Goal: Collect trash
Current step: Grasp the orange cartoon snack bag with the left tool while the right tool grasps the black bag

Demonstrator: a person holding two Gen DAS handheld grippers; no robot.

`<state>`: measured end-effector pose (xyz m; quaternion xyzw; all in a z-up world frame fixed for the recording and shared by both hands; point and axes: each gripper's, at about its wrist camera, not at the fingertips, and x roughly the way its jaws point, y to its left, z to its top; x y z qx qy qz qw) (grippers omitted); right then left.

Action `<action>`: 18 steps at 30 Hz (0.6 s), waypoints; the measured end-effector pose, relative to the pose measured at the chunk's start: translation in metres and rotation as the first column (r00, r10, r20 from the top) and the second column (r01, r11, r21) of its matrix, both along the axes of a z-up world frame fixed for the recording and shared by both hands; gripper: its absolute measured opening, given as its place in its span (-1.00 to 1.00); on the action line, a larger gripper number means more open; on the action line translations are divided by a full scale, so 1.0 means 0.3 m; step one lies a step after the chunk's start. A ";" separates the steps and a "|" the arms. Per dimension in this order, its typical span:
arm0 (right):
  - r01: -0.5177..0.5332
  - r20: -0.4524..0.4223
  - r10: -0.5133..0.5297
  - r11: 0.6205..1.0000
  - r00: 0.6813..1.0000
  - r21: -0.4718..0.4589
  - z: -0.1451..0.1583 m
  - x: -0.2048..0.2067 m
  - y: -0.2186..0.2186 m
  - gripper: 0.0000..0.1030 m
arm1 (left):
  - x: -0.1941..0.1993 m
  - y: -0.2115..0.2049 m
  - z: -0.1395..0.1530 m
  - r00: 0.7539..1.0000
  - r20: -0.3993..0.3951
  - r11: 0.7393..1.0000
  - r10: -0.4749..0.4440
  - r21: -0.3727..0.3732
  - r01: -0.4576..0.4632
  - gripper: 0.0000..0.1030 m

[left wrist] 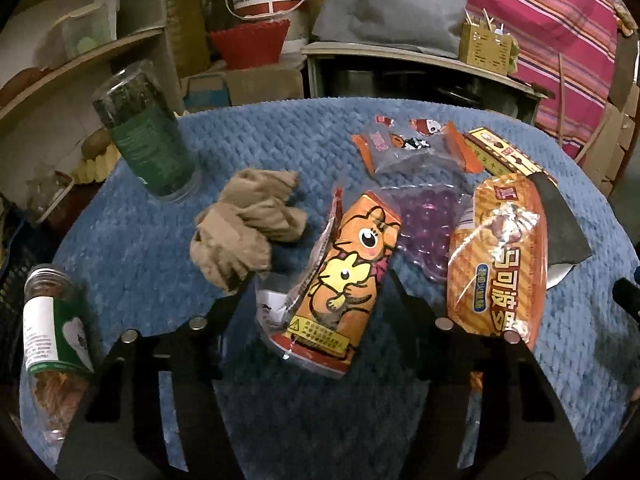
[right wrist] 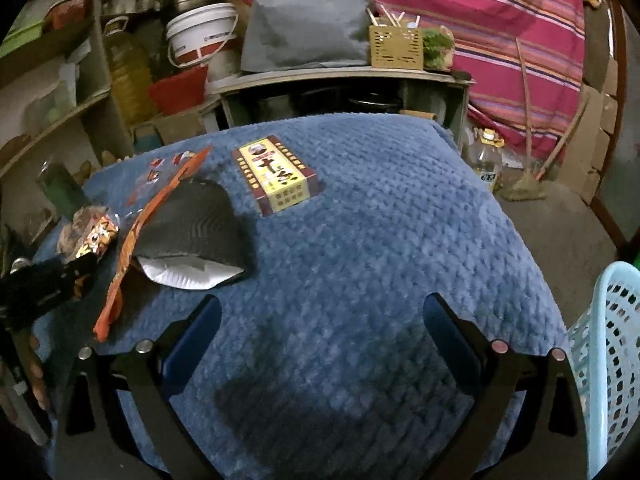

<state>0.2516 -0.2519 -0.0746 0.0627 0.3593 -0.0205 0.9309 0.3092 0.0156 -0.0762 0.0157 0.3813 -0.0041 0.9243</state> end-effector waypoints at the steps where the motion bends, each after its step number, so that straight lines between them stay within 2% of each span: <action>1: 0.002 -0.005 -0.002 1.000 1.000 -0.004 -0.002 0.002 0.002 0.91 | -0.003 -0.002 0.001 1.000 0.003 1.000 -0.006 0.004 0.006 0.10; 5: -0.012 -0.033 0.011 0.999 0.999 -0.047 -0.011 0.019 0.034 0.91 | -0.017 -0.013 0.003 1.000 0.001 1.000 -0.028 0.003 0.028 -0.06; 11: -0.035 0.057 0.038 0.998 0.998 -0.056 0.064 0.014 0.100 0.91 | -0.031 0.015 0.023 1.000 0.005 0.998 -0.026 -0.055 0.026 -0.10; 15: -0.089 0.072 0.095 0.993 0.993 -0.076 0.120 0.064 0.163 0.91 | -0.040 0.040 0.050 1.000 0.014 0.995 -0.017 -0.103 0.019 -0.10; 18: -0.125 0.020 0.128 0.987 0.992 -0.097 0.118 0.134 0.206 0.91 | -0.051 0.058 0.078 0.999 0.033 0.991 -0.018 -0.130 0.022 -0.10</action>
